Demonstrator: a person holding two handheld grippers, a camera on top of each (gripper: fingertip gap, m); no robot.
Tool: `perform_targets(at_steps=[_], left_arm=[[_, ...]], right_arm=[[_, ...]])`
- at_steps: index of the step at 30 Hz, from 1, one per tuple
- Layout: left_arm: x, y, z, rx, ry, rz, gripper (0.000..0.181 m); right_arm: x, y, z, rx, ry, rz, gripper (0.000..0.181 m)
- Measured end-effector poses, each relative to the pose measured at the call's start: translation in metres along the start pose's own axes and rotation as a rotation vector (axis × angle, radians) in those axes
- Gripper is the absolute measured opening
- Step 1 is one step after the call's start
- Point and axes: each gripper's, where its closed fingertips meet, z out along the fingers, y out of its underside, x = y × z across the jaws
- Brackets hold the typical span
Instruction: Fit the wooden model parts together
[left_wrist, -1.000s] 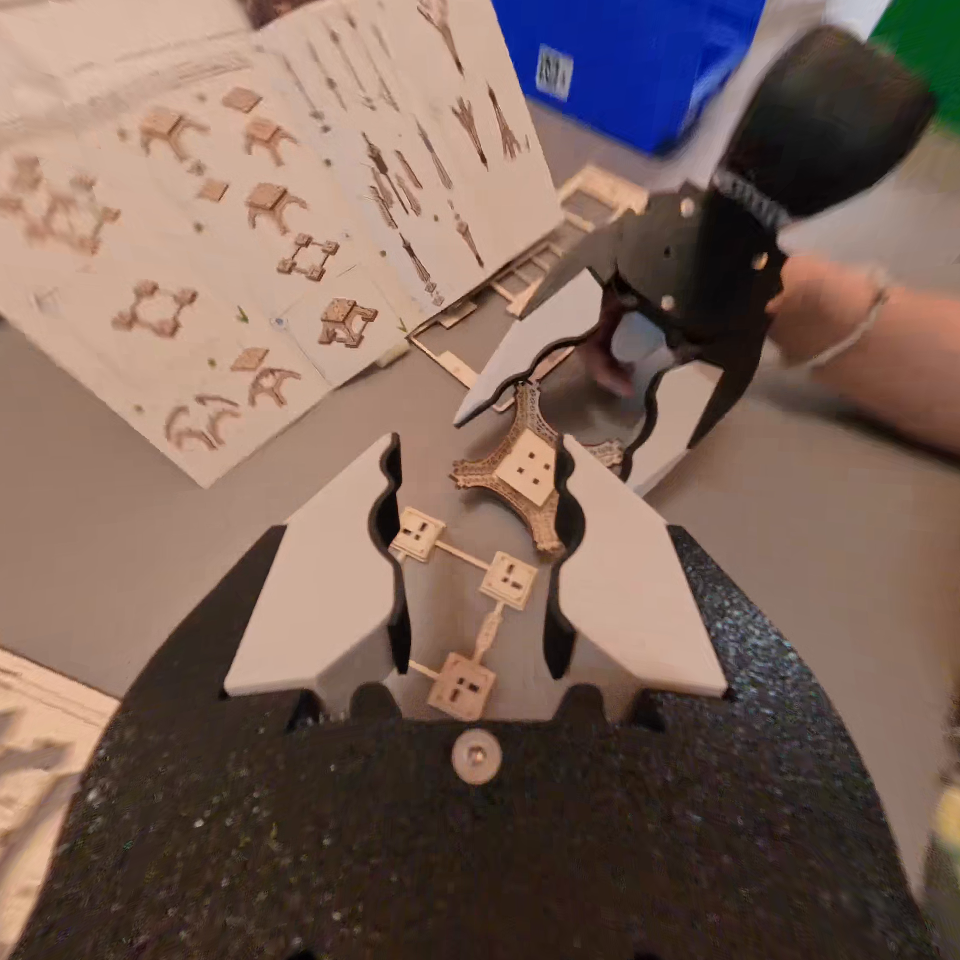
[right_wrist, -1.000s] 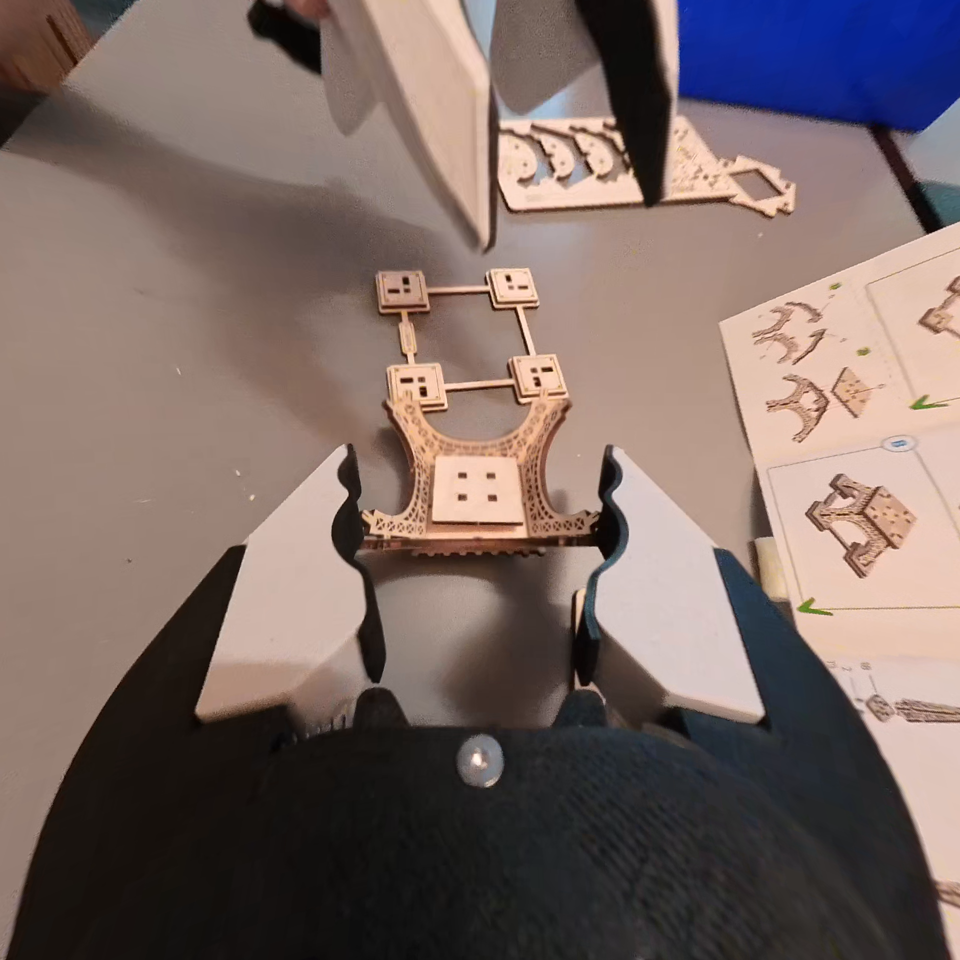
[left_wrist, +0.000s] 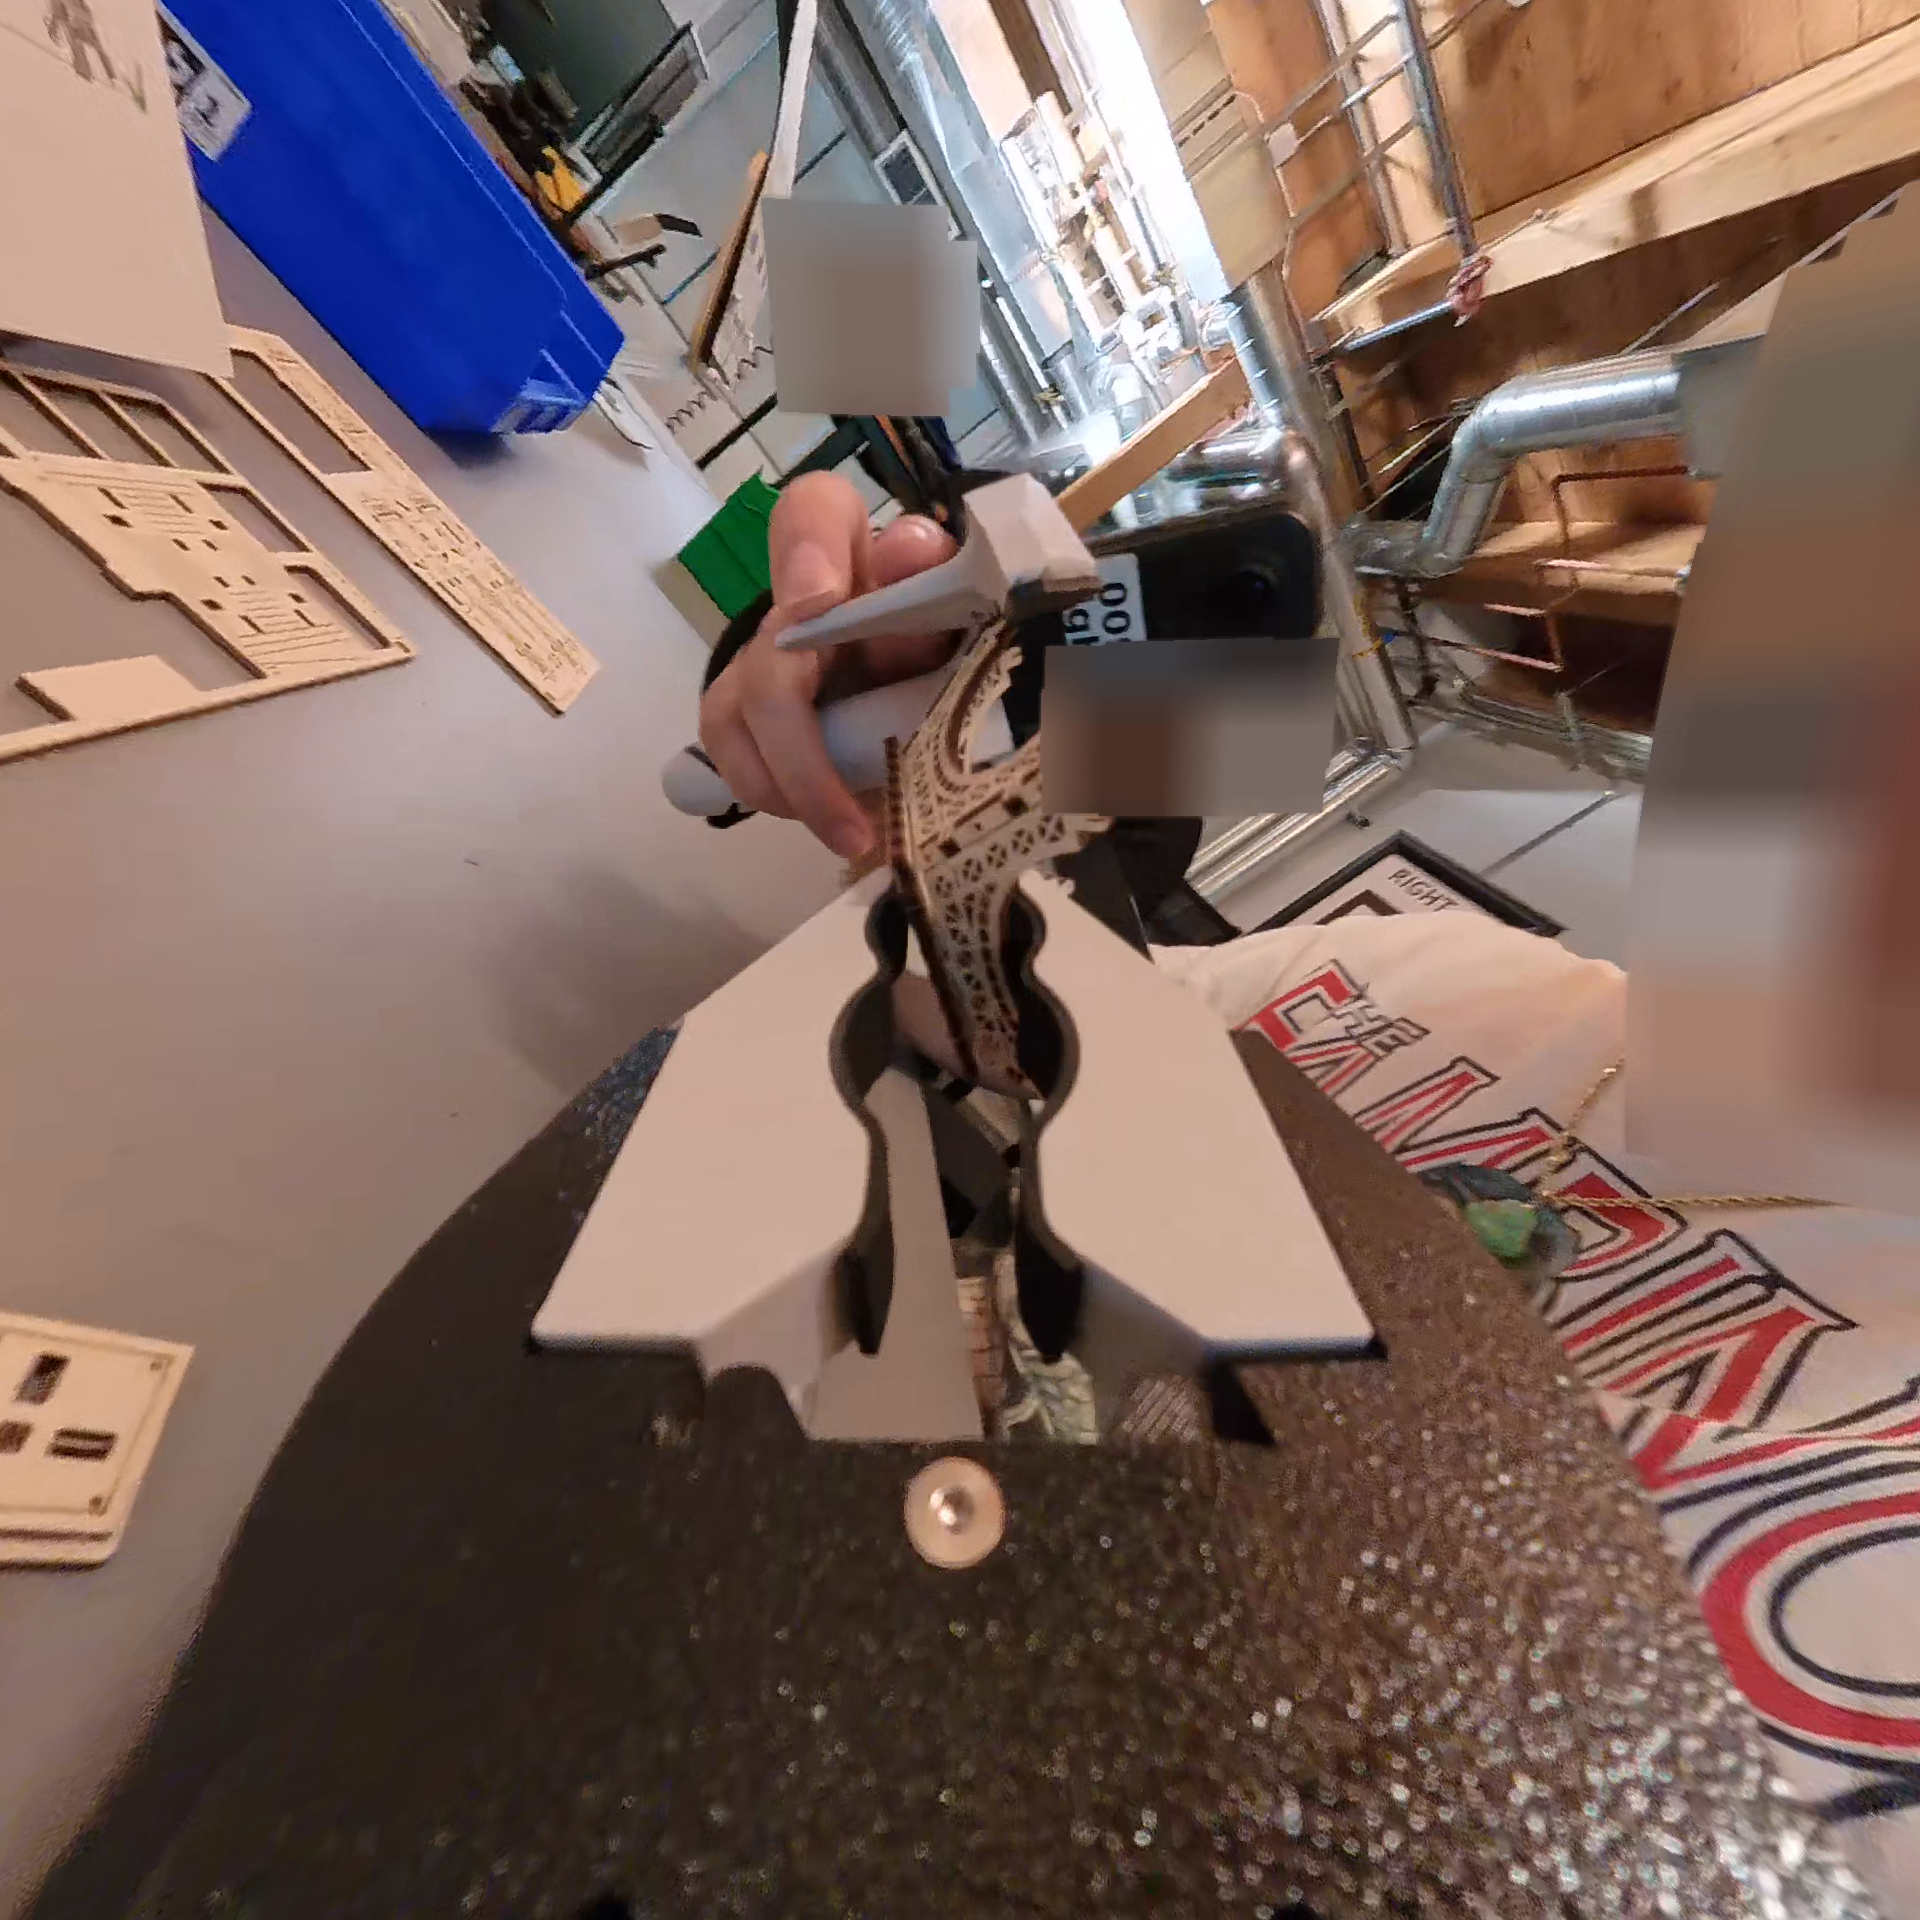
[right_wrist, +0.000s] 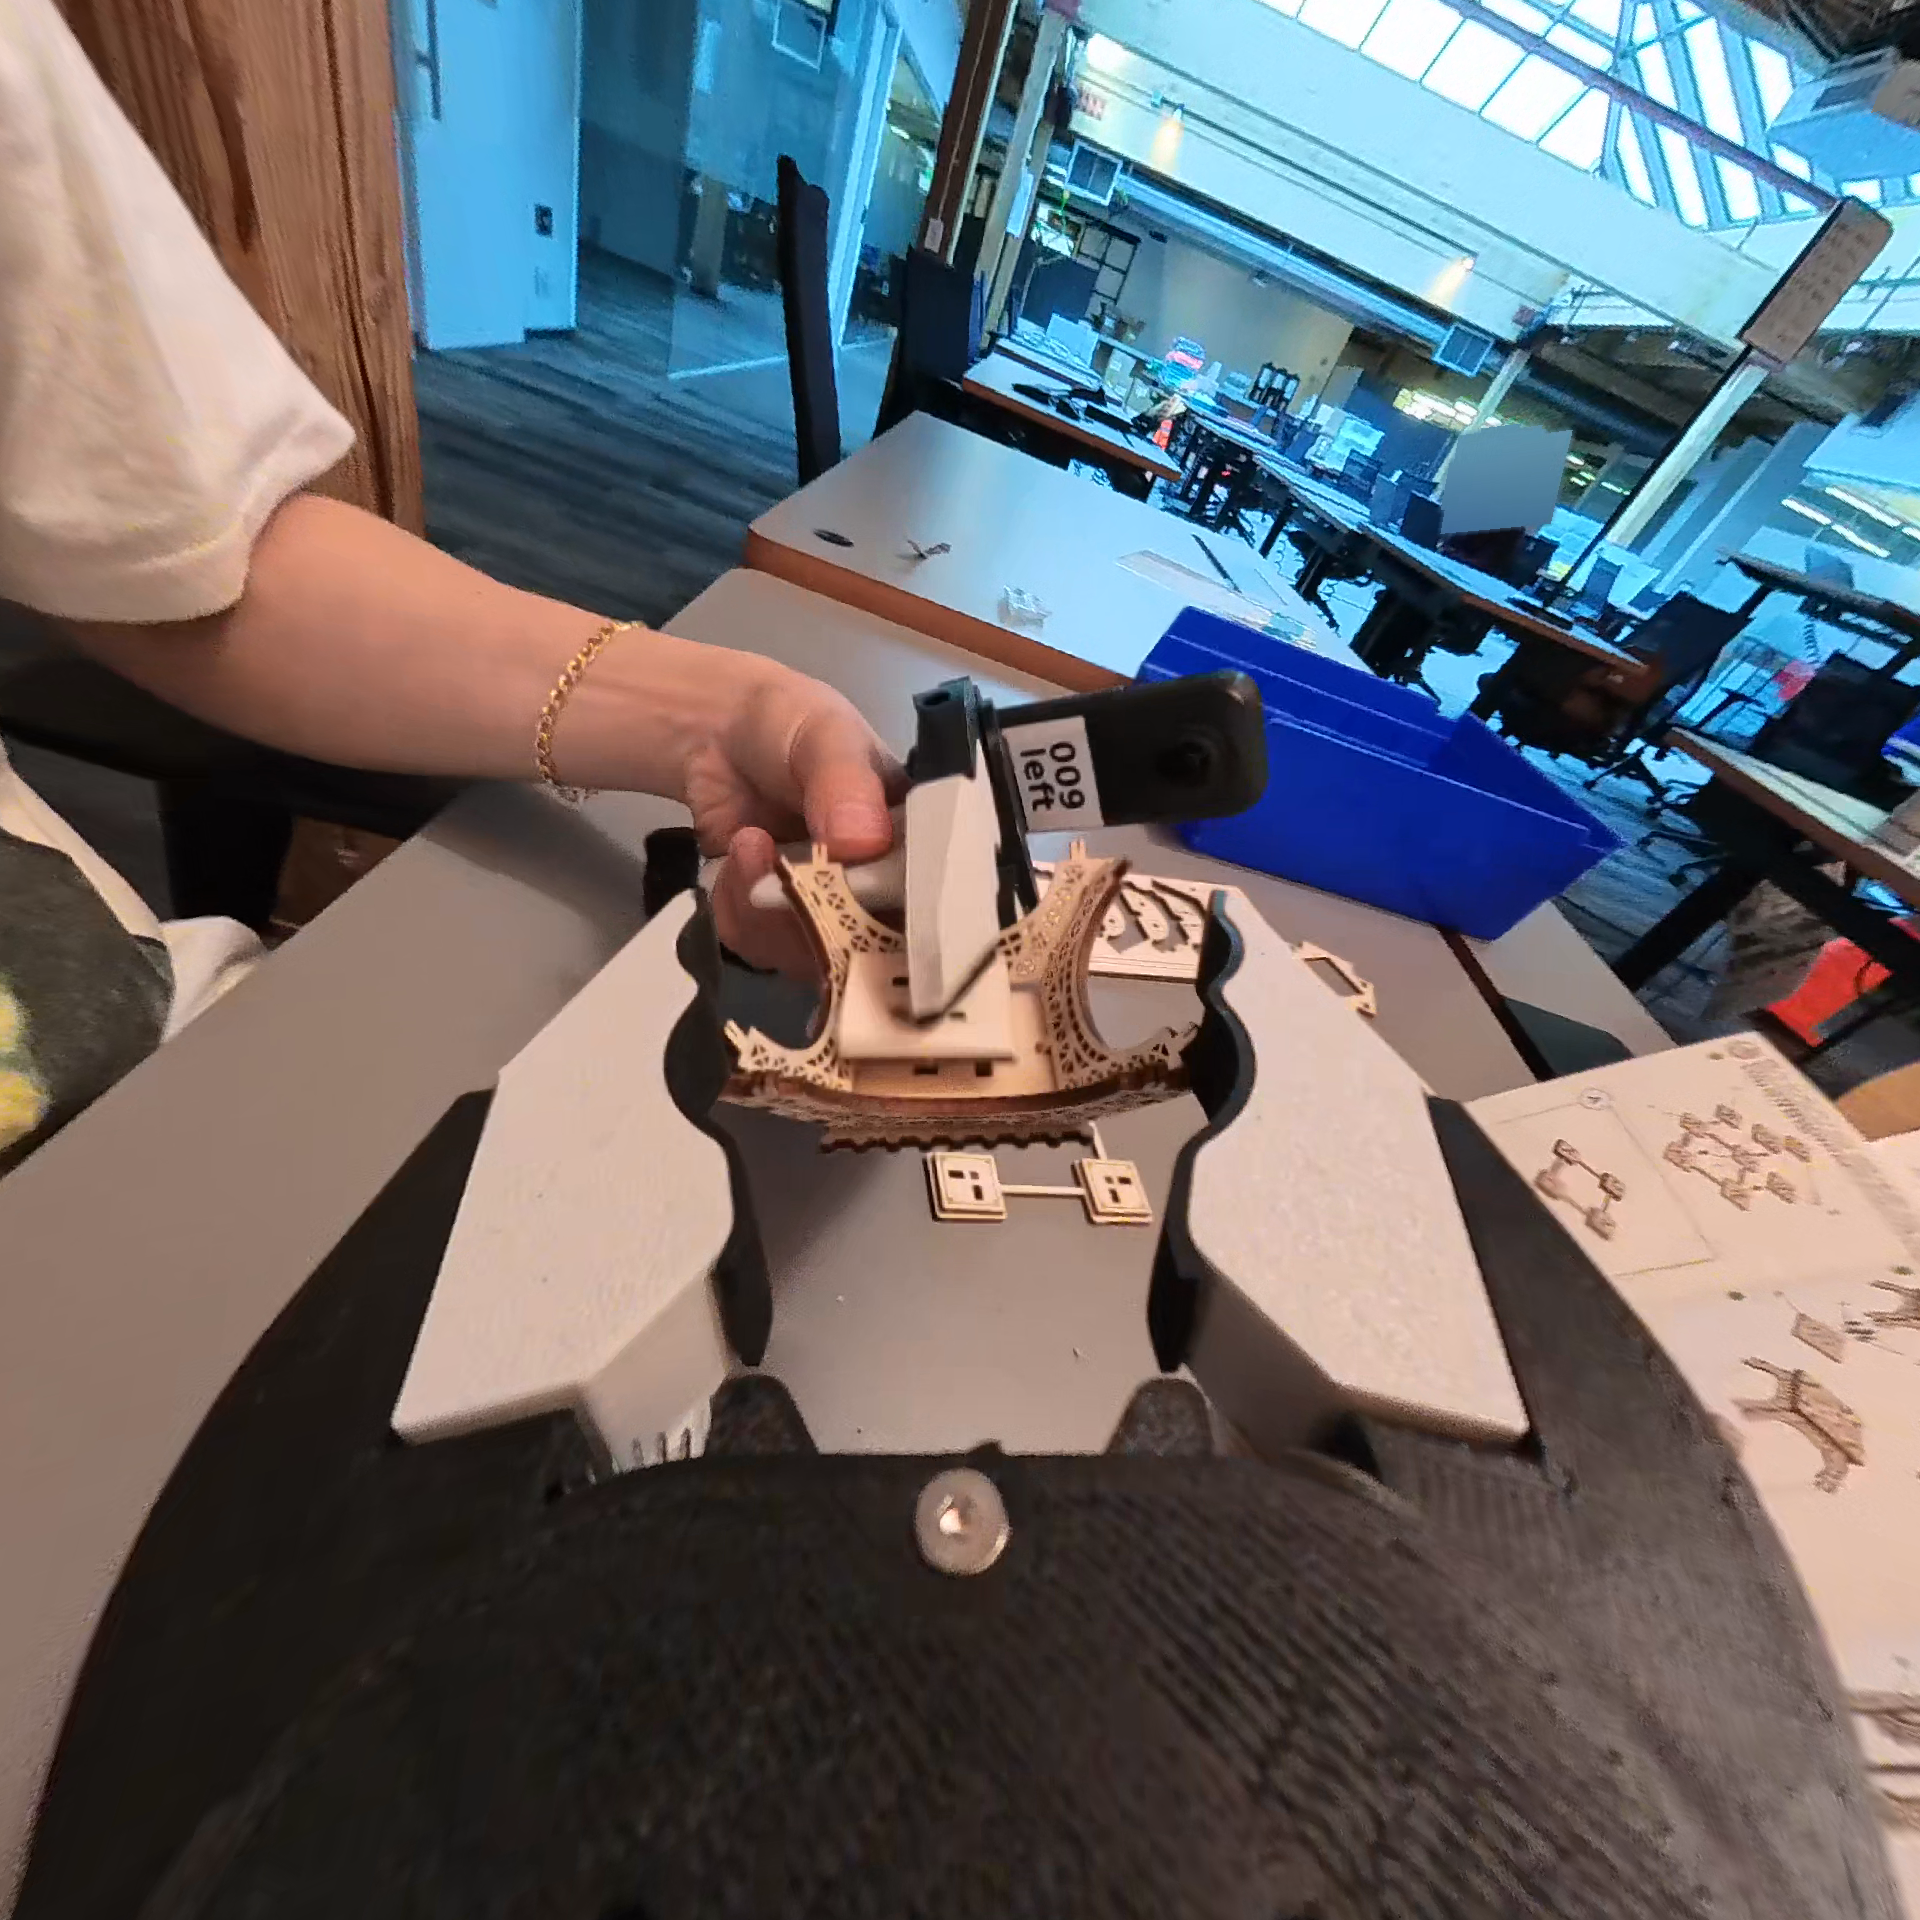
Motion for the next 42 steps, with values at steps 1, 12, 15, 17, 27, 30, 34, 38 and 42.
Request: perform_targets(at_steps=[1,12,15,17,27,30,34,38,42], left_arm=[[-0.001,-0.001,0.000,-0.003,-0.019,0.023,0.014],[-0.007,-0.016,-0.013,-0.065,-0.255,0.431,0.010],[-0.005,-0.024,-0.014,-0.069,-0.303,0.530,0.010],[-0.003,-0.029,-0.012,-0.076,-0.330,0.610,0.010],[-0.001,-0.037,0.006,-0.223,-0.429,0.953,0.010],[-0.001,-0.039,0.012,-0.219,-0.418,0.878,0.010],[0.000,-0.038,0.016,-0.202,-0.371,0.754,0.011],[-0.001,-0.035,0.013,-0.211,-0.365,0.755,0.021],[-0.010,-0.028,0.008,-0.275,-0.447,0.888,0.031]], right_arm=[[0.001,0.001,0.000,-0.013,0.011,-0.013,0.090],[0.037,0.005,-0.033,0.025,0.191,0.282,0.082],[0.031,0.030,-0.027,0.000,0.141,0.447,0.078],[0.027,0.036,-0.017,0.025,0.122,0.488,0.068],[0.028,0.019,-0.014,0.205,0.156,0.482,0.029],[0.033,0.019,-0.019,0.234,0.209,0.475,0.023],[0.034,0.016,-0.025,0.274,0.238,0.477,0.020],[0.032,0.015,-0.030,0.314,0.260,0.503,0.017],[0.035,0.021,-0.034,0.328,0.306,0.561,0.014]])
